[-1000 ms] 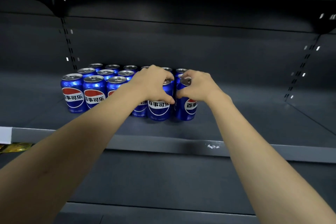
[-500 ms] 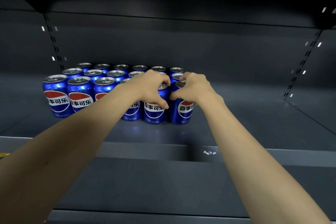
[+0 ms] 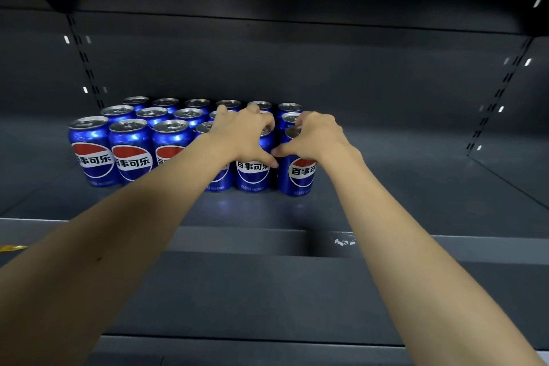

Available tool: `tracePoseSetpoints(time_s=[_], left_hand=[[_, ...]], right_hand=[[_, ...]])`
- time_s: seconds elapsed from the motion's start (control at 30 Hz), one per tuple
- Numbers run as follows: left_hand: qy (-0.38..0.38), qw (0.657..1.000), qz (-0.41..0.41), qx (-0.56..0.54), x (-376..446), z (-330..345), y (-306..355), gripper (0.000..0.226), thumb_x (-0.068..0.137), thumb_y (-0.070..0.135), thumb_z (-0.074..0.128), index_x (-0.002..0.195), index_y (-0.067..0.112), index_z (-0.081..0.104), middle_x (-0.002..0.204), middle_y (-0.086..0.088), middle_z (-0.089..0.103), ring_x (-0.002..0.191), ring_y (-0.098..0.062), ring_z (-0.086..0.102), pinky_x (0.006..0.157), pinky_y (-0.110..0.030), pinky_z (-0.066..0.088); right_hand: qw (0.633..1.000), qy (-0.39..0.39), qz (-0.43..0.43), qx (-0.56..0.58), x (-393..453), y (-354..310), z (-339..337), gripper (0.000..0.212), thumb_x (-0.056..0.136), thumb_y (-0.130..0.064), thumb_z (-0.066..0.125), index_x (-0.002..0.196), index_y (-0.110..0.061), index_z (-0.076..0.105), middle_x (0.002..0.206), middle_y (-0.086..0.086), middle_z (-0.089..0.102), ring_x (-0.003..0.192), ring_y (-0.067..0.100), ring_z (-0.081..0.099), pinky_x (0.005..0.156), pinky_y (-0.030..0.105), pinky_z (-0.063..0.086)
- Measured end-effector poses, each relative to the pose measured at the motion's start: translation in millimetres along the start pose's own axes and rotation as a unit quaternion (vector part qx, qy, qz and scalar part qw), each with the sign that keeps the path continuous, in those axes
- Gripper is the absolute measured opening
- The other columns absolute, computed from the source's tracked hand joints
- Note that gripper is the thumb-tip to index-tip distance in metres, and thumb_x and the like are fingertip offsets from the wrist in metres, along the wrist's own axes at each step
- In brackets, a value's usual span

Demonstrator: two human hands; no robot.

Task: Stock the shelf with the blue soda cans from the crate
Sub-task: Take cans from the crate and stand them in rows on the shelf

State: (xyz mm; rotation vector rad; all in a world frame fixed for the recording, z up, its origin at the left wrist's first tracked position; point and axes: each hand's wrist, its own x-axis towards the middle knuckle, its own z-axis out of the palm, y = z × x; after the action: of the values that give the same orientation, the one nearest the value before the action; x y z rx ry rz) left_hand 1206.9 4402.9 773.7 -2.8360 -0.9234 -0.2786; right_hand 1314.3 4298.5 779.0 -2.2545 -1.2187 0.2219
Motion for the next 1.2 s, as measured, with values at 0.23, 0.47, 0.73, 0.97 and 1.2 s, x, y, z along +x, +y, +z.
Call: tracePoseSetpoints(time_s=[0.23, 0.47, 0.73, 0.97, 1.2], left_hand=[[0.005, 0.999, -0.007, 0.038, -1, 3, -4, 0.079, 0.065, 0.073, 0.062, 0.129, 0.029, 0.046, 0.123, -0.001, 0.053, 0.111, -0.023, 0.052, 0.093, -0.043, 0.03], [0.037, 0.999, -0.027, 0.013, -6, 6, -3, 0.086, 0.065, 0.07, 0.066, 0.133, 0.024, 0.044, 0.126, -0.007, 0.049, 0.115, -0.026, 0.05, 0.099, -0.043, 0.028], [0.051, 0.998, -0.014, 0.028, -13, 9, -6, 0.082, 0.068, 0.071, 0.061, 0.137, 0.03, 0.043, 0.127, -0.002, 0.053, 0.116, -0.024, 0.05, 0.096, -0.04, 0.028], [0.059, 0.997, -0.021, 0.045, -14, 10, -5, 0.08, 0.072, 0.069, 0.059, 0.14, 0.031, 0.039, 0.13, -0.001, 0.051, 0.117, -0.025, 0.049, 0.095, -0.041, 0.027], [0.068, 0.997, -0.017, 0.023, -15, 17, -6, 0.078, 0.075, 0.061, 0.061, 0.143, 0.033, 0.034, 0.138, 0.003, 0.046, 0.124, -0.021, 0.045, 0.099, -0.042, 0.023]], right_hand=[[1.0, 0.029, 0.008, 0.009, 5, -1, 1, 0.048, 0.069, -0.048, 0.08, 0.085, -0.018, 0.046, 0.073, -0.009, 0.04, 0.083, 0.019, 0.051, 0.065, 0.029, 0.04], [1.0, 0.023, -0.008, 0.006, 1, 0, 5, 0.076, 0.069, -0.052, 0.078, 0.127, -0.014, 0.047, 0.121, 0.003, 0.053, 0.112, 0.025, 0.056, 0.079, 0.033, 0.05], [0.995, -0.083, -0.012, -0.059, -7, 11, 5, 0.091, 0.071, -0.014, 0.077, 0.142, -0.02, 0.021, 0.128, 0.012, 0.045, 0.107, 0.03, 0.055, 0.085, 0.039, 0.052], [0.998, -0.063, -0.008, -0.03, -9, 12, 11, 0.092, 0.072, -0.01, 0.078, 0.143, -0.022, 0.02, 0.13, 0.012, 0.046, 0.115, 0.033, 0.051, 0.089, 0.042, 0.05], [0.999, -0.018, 0.005, -0.037, -10, 11, 20, 0.087, 0.075, -0.014, 0.077, 0.142, -0.017, 0.022, 0.129, 0.012, 0.047, 0.117, 0.034, 0.05, 0.076, 0.034, 0.043]])
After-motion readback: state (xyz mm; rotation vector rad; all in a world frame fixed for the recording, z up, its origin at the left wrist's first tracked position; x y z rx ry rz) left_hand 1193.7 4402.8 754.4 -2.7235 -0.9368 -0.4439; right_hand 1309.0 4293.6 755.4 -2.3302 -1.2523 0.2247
